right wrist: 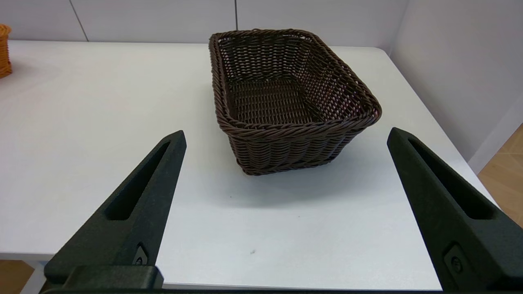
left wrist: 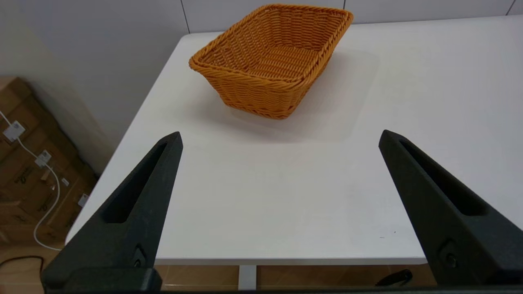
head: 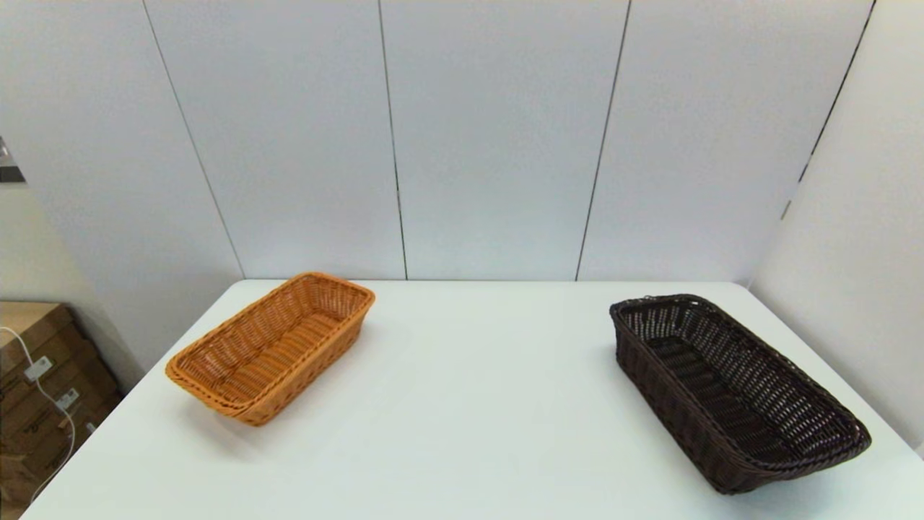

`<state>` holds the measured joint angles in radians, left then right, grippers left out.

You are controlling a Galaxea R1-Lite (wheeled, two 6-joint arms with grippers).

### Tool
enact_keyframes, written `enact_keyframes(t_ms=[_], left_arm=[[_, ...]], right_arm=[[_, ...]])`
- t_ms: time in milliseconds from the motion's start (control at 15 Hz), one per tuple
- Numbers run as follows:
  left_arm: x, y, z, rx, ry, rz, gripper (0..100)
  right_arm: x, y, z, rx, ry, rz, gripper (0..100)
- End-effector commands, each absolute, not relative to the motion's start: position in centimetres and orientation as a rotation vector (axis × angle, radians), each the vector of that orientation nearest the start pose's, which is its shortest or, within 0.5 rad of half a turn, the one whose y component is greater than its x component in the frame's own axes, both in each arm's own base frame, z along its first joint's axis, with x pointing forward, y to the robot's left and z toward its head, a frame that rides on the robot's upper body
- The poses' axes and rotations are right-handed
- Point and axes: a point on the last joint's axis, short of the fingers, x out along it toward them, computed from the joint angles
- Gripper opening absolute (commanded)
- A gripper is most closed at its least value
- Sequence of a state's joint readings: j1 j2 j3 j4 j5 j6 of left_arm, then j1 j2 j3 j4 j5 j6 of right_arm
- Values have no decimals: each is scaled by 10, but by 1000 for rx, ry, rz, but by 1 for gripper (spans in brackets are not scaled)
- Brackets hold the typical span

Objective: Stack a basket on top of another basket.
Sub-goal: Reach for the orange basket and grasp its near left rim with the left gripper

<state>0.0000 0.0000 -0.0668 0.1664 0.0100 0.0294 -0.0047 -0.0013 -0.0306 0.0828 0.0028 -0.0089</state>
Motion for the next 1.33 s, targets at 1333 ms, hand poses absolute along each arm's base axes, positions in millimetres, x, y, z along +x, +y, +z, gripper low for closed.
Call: enact_keyframes(t_ms=[1333], left_arm=[[302,16,117,-814,936,707,100]], right_arm=[[-25,0,75,-9,52,-1,100]])
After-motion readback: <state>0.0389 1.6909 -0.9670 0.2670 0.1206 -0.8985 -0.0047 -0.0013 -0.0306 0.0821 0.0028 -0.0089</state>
